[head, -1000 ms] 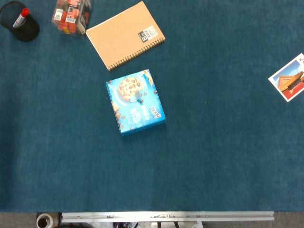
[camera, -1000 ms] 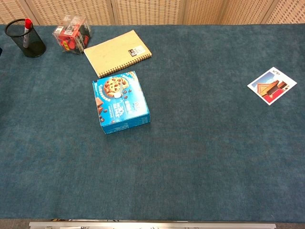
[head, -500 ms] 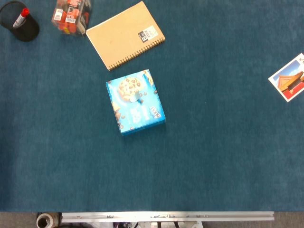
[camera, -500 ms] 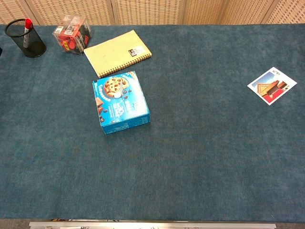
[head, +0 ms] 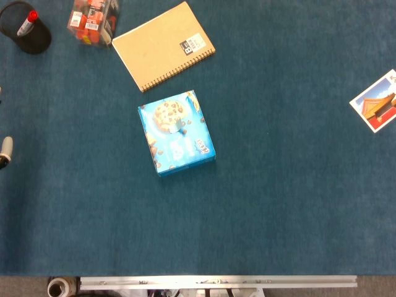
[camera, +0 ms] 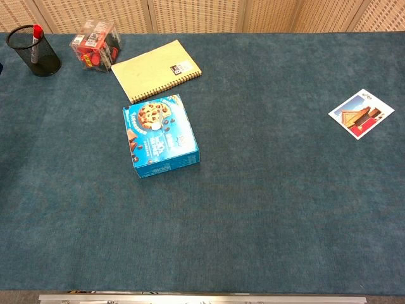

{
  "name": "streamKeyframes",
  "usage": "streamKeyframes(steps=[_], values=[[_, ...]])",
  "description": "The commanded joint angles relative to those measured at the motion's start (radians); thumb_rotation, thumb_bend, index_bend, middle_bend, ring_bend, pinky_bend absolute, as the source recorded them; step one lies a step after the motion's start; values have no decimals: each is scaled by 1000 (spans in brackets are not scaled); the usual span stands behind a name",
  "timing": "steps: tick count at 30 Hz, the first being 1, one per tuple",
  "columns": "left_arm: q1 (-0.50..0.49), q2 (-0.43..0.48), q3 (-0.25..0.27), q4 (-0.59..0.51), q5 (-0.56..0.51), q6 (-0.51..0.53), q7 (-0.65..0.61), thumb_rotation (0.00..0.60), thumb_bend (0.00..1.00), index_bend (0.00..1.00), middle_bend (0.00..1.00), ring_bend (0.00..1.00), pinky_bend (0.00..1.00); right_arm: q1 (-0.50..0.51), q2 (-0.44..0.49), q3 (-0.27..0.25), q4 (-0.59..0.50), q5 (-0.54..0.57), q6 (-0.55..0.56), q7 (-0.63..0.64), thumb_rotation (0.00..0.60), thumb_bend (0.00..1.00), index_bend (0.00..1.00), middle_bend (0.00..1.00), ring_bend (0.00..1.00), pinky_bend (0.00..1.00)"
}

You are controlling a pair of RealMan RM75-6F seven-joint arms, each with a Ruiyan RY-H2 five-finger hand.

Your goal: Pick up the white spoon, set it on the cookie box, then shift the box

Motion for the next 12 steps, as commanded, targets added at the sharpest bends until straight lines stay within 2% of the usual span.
streamKeyframes(steps=[1, 12], values=[[1, 9, -3, -20, -3, -13, 19, 600, 385, 95, 255, 247, 294, 0, 0, 0, -4, -12, 1, 4, 600, 200, 302, 419, 356, 521], [13, 10, -10, -25, 7, -21, 24, 600, 385, 95, 254, 247, 294, 11, 7, -16, -18, -97, -8, 46, 600, 201, 302, 419, 356, 521]])
